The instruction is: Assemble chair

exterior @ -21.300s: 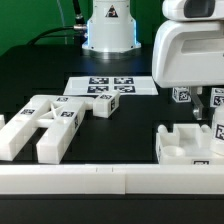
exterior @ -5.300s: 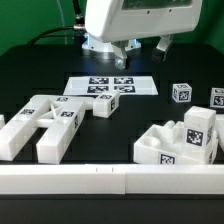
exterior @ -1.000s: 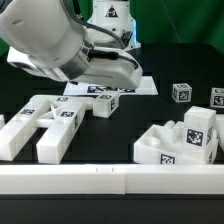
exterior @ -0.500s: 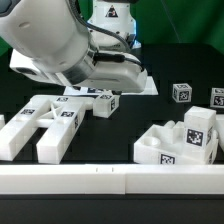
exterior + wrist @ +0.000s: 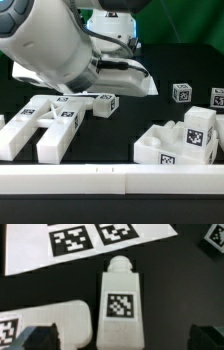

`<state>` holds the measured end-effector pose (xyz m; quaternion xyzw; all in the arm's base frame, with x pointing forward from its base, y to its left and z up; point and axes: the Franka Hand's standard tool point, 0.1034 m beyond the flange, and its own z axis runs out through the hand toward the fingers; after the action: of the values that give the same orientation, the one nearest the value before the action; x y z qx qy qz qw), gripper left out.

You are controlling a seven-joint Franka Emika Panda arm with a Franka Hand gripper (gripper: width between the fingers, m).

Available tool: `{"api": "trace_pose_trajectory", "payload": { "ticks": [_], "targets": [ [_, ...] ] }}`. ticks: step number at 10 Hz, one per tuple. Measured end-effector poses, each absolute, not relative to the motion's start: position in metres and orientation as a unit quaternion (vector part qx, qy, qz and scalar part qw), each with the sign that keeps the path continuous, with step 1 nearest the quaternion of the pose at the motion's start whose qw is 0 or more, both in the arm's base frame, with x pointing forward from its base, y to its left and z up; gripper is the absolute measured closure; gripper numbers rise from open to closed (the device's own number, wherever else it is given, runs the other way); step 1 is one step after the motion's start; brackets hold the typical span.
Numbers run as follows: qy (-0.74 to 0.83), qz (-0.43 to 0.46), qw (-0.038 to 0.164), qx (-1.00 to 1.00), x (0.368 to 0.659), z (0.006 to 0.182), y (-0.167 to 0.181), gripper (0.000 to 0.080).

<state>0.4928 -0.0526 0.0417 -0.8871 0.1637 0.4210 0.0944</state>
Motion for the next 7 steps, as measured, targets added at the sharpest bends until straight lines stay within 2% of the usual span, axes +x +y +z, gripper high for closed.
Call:
{"api": "trace_pose_trajectory", "payload": {
  "ticks": [7],
  "targets": [
    [0.162, 0.426, 0.093, -0.885, 0.4905, 0.0326, -0.0469, 0.0151]
  ]
}}
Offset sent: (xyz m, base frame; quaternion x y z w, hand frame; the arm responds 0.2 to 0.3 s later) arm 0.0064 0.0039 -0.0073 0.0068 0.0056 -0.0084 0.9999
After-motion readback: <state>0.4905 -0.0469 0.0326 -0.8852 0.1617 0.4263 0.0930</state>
